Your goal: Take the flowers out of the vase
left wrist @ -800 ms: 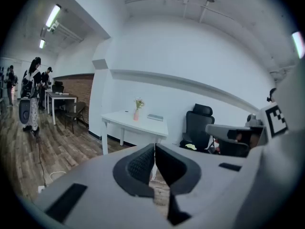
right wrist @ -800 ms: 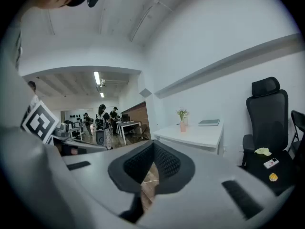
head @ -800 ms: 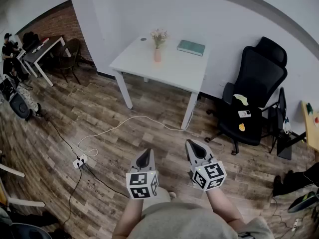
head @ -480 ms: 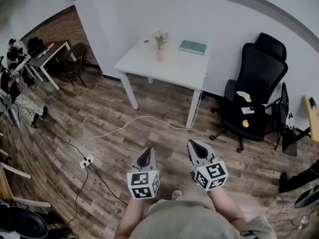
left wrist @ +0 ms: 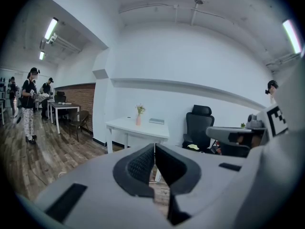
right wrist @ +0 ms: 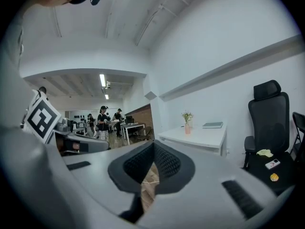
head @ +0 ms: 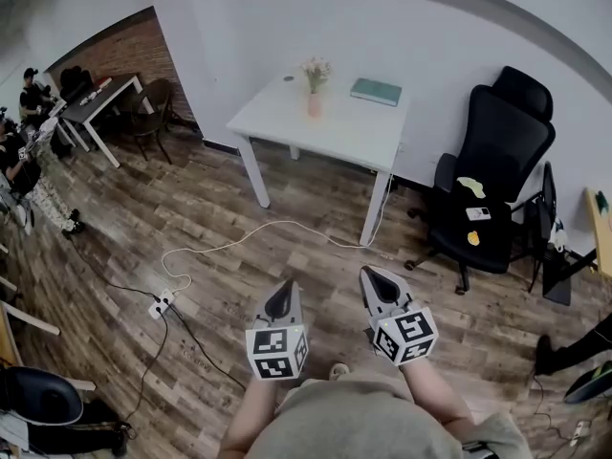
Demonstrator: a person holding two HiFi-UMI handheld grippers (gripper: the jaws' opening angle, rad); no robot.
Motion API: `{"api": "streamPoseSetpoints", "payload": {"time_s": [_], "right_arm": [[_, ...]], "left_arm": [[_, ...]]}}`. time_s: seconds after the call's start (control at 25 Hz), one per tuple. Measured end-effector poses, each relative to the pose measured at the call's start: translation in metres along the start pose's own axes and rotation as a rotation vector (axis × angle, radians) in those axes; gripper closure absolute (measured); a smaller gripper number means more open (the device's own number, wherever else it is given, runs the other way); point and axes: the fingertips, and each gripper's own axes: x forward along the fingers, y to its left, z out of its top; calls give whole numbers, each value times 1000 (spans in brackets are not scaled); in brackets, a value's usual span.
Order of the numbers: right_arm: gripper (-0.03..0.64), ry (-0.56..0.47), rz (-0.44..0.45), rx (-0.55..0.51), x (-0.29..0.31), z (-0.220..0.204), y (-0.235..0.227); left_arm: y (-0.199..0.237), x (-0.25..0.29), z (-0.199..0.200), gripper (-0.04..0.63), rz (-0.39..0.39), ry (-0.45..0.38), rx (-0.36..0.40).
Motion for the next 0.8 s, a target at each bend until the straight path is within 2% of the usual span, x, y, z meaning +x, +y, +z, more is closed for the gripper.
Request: {"api": "streamPoseSetpoints", "payload": {"time_s": [0.64, 0.8], "right_arm": [[617, -1, 31, 3, -5, -2, -13], [598, 10, 39, 6, -3, -4, -16]], "left_arm": [[-19, 9, -3, 586, 14, -9, -24], [-20, 11, -5, 586, 21, -4, -31]]}}
